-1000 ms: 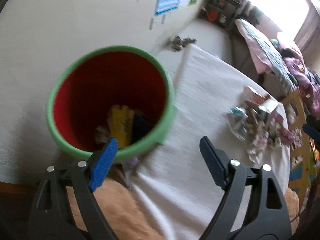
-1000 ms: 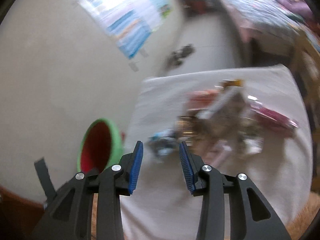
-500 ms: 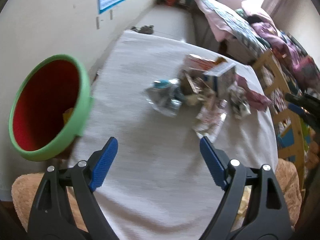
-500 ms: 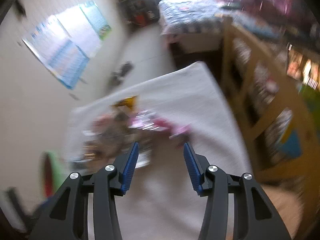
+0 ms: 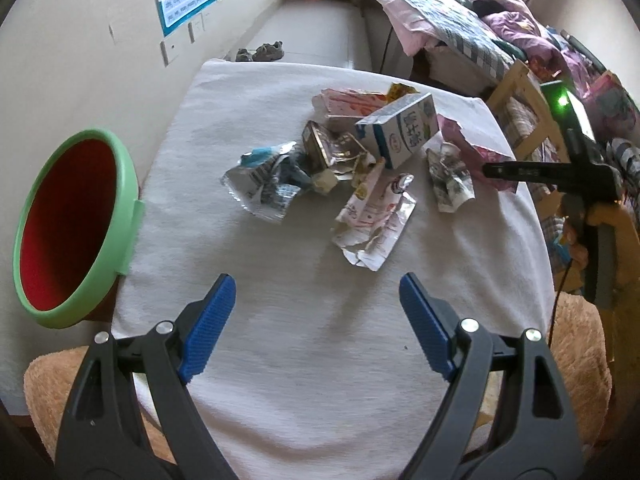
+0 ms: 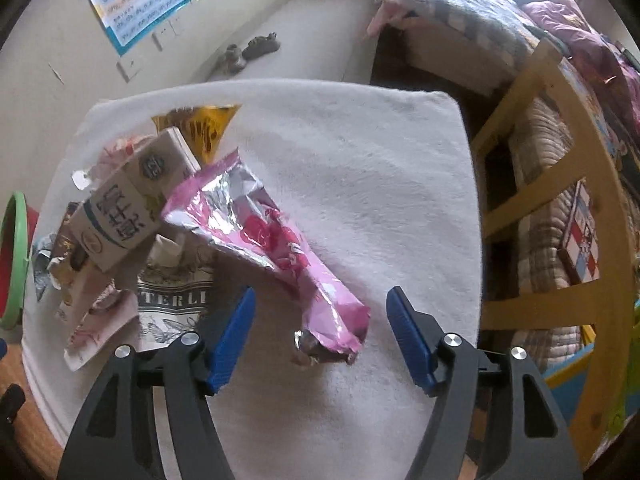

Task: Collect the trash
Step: 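Move both open grippers back over the trash pile on the table, then grasp the pink foil wrapper with the right gripper while the left grasps the white paper wrapper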

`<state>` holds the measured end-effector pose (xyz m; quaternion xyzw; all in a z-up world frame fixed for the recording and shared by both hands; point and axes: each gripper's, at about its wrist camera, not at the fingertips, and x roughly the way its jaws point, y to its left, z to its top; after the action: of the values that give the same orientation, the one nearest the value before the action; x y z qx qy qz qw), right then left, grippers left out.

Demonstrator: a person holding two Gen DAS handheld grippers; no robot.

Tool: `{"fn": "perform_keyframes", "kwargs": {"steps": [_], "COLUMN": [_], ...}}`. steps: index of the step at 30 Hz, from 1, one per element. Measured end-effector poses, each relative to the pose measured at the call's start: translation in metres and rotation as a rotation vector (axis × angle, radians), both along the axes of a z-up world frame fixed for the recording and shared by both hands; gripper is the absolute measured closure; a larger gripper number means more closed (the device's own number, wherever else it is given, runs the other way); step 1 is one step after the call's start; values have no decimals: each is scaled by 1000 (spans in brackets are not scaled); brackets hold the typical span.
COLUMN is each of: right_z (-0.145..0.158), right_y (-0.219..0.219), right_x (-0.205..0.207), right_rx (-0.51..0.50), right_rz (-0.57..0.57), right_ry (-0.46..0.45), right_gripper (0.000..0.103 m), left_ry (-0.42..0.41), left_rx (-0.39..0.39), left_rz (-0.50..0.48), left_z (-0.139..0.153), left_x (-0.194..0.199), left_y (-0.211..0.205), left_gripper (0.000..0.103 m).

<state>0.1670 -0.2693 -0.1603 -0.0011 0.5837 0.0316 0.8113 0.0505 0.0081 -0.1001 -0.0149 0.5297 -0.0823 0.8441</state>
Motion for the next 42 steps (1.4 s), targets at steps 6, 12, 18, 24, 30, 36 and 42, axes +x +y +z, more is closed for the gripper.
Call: {"fn": "perform_keyframes", "kwargs": {"steps": [6,12,18,24,30,36,42], "right_z": [11,27,23,23,18,17,12], "right_y": [-11,-14,-23,-24,-24,-26,-25], "right_x": [-26,-84,-117,-118,-118,-118,-117], "right_rx": [141,258,319,335,352,379,426], "right_rz": [-55,-132,-193,-199,-188,-179,-164], "right_ry": [-34,-79,-56,-66,-61,-65,-54], "right_gripper": [83,83,83,83,81,79,73], "left_ry": [-1,-38,10,126,176,192,202], "left_rx": [16,70,136,122,110,56,-15], "left_rz": [-29,-93,-175,-115,-138,-107,-34], "left_z": [0,-2,-30,-60,-71,-70,-62], "left_x": [4,29,59,80,90,77,58], "left_y": [-12,-38,-68,-68,-76,-68,-48], "left_gripper": [22,22,22,22,31,55,58]}}
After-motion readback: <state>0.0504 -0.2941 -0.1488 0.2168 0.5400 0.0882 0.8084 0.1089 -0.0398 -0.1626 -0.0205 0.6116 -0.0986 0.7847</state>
